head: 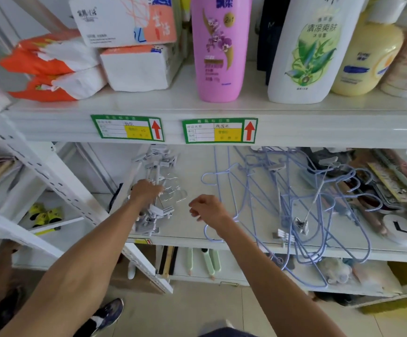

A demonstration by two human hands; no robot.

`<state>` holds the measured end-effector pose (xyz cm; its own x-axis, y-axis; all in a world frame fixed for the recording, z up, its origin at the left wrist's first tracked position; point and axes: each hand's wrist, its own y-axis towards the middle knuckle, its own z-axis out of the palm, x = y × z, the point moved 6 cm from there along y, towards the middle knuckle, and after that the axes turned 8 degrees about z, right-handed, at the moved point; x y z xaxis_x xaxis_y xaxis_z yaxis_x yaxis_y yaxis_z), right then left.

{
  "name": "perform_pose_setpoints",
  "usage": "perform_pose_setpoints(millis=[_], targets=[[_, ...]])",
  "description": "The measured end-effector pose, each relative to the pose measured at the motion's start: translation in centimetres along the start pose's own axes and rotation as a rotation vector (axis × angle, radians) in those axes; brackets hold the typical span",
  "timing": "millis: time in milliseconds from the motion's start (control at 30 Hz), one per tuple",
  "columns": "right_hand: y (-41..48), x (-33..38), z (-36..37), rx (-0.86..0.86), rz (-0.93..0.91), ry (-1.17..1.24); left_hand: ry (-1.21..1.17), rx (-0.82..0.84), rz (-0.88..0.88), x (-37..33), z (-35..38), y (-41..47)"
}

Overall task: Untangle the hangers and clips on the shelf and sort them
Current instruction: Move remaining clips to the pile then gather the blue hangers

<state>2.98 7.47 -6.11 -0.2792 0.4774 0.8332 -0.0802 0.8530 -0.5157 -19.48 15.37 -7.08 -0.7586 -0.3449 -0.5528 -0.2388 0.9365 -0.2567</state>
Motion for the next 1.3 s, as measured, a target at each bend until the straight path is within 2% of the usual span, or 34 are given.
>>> perform_pose_setpoints(millis=[133, 233, 300, 500, 633, 733, 867, 967, 1067, 1167, 1300], targets=[[2.6, 1.7, 3.3, -0.021, -0.019, -0.324, 0.037, 0.028, -0.045, 1.1, -0.6, 1.3], [4.9, 2.8, 4.1, -0.078, -0.005, -0.318, 0.073, 0.092, -0.047, 1.3, -0.4, 2.1], [6.3, 3.4, 5.0, -0.077, -0.031, -0.399, 0.047, 0.148, -0.032, 1.6, 0.1, 2.5], [8.8, 3.6, 6.2, -0.096, -0.075, -0.662, 0.039, 0.097, 0.072, 2.7, 0.4, 2.9], [9.7, 3.9, 6.6, -0.122, -0.08, -0.533, 0.075, 0.078, 0.158, 1.5, 0.3, 2.7], [10.1, 3.6, 5.5, -0.175, -0.081, -0.404, 0.077, 0.11, 0.16, 1.1, 0.5, 3.1], [10.7, 3.2, 4.1, -0.236, -0.109, -0.345, 0.085, 0.128, 0.164, 1.2, 0.7, 2.9], [11.0, 3.7, 3.8, -0.206, -0.149, -0.406, 0.093, 0.141, 0.179, 1.3, 0.9, 2.9], [11.0, 4.1, 4.2, -0.14, -0.23, -0.579, 0.09, 0.157, 0.179, 1.6, 1.0, 3.6], [11.1, 4.1, 4.1, -0.22, -0.301, -0.566, 0.078, 0.138, 0.158, 2.1, 1.0, 4.1], [11.5, 3.5, 4.2, -0.224, -0.263, -0.579, 0.068, 0.105, 0.107, 2.9, 1.7, 6.0]])
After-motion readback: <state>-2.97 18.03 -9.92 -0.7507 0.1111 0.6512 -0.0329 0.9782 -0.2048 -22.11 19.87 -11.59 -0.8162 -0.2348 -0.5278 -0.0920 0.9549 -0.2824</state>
